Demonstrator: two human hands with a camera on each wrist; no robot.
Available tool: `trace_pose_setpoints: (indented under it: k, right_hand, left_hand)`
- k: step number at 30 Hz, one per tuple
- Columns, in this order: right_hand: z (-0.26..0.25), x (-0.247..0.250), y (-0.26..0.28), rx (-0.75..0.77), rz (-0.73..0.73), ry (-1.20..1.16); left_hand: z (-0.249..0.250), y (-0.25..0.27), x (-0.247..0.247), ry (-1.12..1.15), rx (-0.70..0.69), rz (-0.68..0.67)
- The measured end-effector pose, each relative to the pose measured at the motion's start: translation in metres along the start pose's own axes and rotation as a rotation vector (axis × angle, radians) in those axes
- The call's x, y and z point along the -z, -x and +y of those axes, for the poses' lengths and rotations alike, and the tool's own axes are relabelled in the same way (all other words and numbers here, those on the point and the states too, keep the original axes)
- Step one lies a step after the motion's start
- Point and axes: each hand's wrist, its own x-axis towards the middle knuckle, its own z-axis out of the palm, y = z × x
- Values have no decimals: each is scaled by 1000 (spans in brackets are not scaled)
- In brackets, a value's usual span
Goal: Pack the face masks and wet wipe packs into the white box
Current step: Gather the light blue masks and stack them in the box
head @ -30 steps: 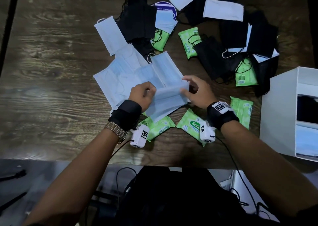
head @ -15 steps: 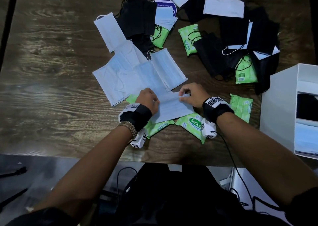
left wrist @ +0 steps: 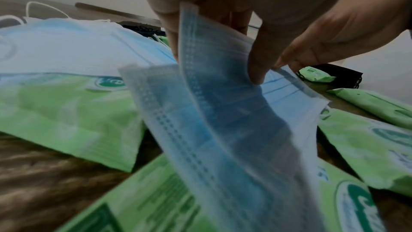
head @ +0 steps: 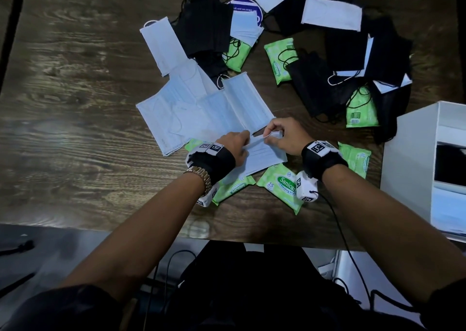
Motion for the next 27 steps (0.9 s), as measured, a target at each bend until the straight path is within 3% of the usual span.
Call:
trace_pose_setpoints:
  k: [2,4,7,9,13,16,19,23,27]
  right_hand:
    - [-5,-2,-4,-48,29,-64]
    - [-8,-6,-13,-106,177,-145]
    - [-13,-10,-31,-146,334,-41]
    - [-17,-18,-43,-163,293,17]
    - [-29,-39,-56,-147,182,101]
    - [-34,-49,-60,-144,151,286]
    - [-36,-55,-60,-146,143,408]
    - [-33,-50,-59,-165,183,325]
    - [-35,-34,-53,-212,380,116]
  left_hand:
    - [1,1,2,54,13,-27]
    - [-2,3,6,143,18,-20]
    - [-16,8,15,254,-5,33]
    - [-29,10,24,290,-7,58]
    - [-54,15,44,400,119,133]
    - [-69,15,55,509,184,261]
    - [-78,13,58,590,203,277]
    - [-83,8,57,637,254,337]
    - [-77,2,53,625,280,380]
